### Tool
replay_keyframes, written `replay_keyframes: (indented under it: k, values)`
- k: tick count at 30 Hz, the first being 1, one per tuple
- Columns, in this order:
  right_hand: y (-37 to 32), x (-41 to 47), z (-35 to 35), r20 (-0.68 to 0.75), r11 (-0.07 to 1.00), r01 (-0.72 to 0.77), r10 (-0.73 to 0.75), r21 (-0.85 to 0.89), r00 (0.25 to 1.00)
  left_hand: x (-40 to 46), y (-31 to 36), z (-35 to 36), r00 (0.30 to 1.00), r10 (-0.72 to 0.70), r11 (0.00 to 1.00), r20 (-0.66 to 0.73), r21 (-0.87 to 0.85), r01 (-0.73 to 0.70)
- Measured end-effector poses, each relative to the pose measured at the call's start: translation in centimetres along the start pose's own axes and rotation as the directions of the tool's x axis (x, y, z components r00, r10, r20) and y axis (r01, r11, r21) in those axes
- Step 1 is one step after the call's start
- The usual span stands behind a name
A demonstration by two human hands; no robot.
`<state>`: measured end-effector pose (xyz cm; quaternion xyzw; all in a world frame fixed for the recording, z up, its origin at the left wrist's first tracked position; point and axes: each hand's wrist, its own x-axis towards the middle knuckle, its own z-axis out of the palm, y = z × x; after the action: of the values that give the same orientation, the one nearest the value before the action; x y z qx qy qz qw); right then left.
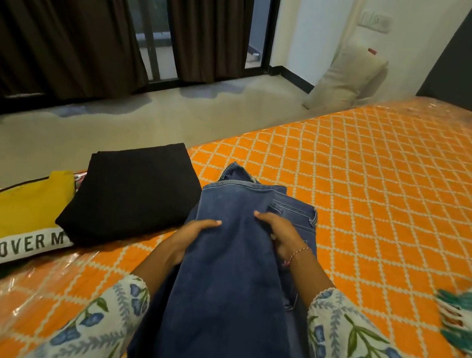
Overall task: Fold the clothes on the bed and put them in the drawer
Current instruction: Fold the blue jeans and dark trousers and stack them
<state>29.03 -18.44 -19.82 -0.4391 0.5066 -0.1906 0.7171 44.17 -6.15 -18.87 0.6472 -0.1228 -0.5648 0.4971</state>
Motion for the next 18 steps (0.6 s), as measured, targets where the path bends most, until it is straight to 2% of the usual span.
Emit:
replay_keyframes:
  k: [2, 4, 6, 8, 12, 15, 17, 18]
  values:
    - [-0.3, 0.0, -0.2, -0.017, 0.998, 0.050, -0.050, 0.039, 0.999, 0.2, -0.1, -0.4, 0.998, 0.007, 0.999, -0.058, -0.053, -0.010]
    - [0.1, 0.1, -0.8, -0.147, 0.987, 0.152, -0.144, 0.047, 0.979, 0.2, -0.2, -0.3, 0.992, 0.068, 0.994, -0.103, -0.078, -0.077]
    - [0.6, 0.1, -1.5, -0.272, 0.970, 0.239, -0.241, -0.044, 0.931, 0.2, -0.1, 0.5, 0.984, 0.136, 0.988, -0.117, -0.054, -0.143]
    - [1.1, -0.2, -2.1, -0.334, 0.956, 0.277, -0.292, -0.093, 0.896, 0.0, 0.1, 1.4, 0.979, 0.177, 0.984, -0.099, -0.017, -0.180]
    - [1.8, -1.4, -2.7, -0.312, 0.875, 0.277, -0.412, -0.396, 0.856, -0.1, -0.1, 1.6, 0.975, 0.206, 0.976, -0.079, 0.084, -0.199]
    - [2.0, -1.6, -2.9, -0.343, 0.909, 0.276, -0.379, -0.313, 0.859, -0.9, -0.4, 1.6, 0.940, 0.332, 0.931, -0.081, 0.189, -0.312]
    - [2.0, -1.4, -3.2, -0.299, 0.938, 0.300, -0.340, -0.173, 0.892, -1.4, -0.3, 2.5, 0.873, 0.488, 0.803, -0.005, 0.396, -0.446]
    - [1.9, -1.7, -3.4, -0.275, 0.950, 0.291, -0.310, -0.111, 0.910, -1.8, -0.3, 3.4, 0.837, 0.538, 0.711, 0.097, 0.480, -0.513]
